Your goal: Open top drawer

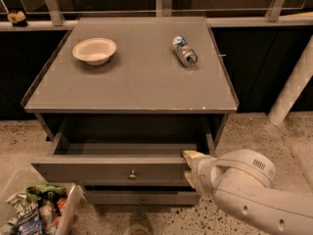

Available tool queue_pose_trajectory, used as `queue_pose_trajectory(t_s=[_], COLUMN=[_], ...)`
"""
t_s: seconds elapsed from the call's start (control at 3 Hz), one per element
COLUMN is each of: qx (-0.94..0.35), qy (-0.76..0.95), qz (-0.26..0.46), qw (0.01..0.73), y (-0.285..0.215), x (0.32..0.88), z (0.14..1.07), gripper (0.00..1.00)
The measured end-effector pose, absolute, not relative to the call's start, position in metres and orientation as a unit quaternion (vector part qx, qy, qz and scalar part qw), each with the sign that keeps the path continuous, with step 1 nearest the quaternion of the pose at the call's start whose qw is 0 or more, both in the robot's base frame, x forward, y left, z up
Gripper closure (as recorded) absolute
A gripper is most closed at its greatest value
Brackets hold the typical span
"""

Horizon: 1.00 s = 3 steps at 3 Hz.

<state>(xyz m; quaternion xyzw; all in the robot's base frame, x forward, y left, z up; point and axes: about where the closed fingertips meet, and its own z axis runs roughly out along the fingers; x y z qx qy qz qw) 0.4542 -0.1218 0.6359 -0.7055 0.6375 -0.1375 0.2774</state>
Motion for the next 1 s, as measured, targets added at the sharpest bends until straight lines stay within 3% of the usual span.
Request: queue_pose_trajectory(t_s=[1.0], qx=[-0.707], qy=[0.622], qz=[-0.156], qw=[0.297], y=[-0.122], x=[0.431], z=[0.659], gripper=[1.0])
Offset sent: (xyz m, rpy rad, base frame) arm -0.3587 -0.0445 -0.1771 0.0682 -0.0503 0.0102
